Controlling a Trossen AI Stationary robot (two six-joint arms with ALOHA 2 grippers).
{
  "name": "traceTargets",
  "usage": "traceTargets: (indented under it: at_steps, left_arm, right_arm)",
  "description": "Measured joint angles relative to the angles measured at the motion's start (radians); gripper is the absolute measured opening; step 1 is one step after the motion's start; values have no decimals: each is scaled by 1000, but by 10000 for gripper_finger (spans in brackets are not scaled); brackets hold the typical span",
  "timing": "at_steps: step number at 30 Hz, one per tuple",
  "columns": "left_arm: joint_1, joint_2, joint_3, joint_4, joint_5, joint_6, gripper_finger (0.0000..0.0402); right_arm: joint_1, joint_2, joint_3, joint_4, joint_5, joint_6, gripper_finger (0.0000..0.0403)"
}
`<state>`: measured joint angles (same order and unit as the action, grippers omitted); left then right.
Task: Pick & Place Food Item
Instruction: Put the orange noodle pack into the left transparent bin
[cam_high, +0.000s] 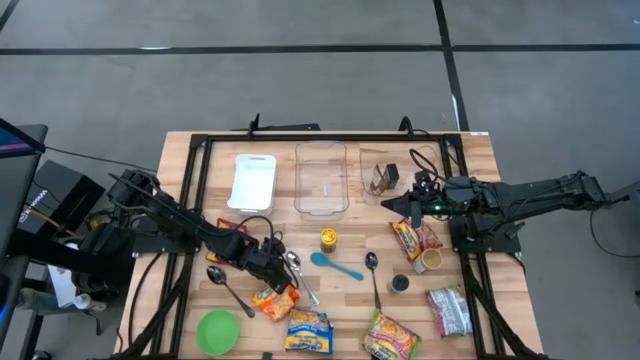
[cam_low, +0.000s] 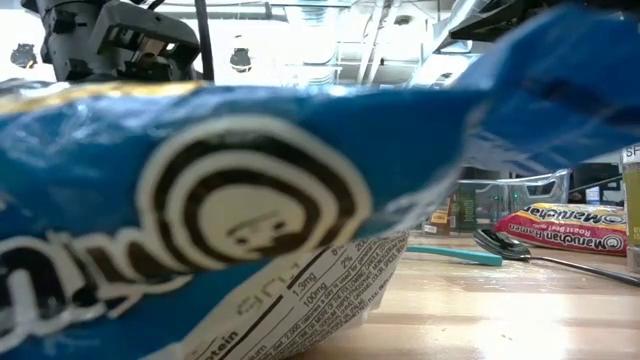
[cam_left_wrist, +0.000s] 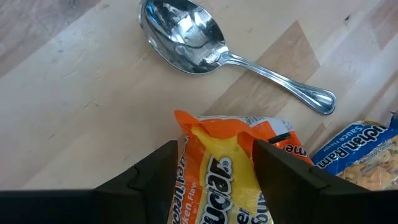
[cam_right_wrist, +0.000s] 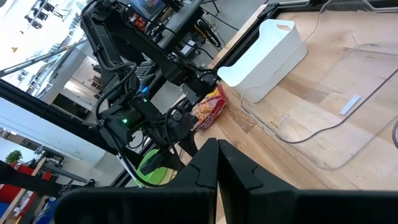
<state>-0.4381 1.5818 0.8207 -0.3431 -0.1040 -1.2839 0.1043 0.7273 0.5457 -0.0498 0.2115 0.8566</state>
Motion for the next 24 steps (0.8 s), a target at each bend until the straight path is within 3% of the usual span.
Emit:
traceTargets:
  at_steps: [12,24]
  left_arm:
    - [0,0,0,0,0,0,108]
    - [0,0,0,0,0,0,53]
  right_arm:
    - [0,0,0,0,0,0,0]
    - [0,0,0,0,0,0,0]
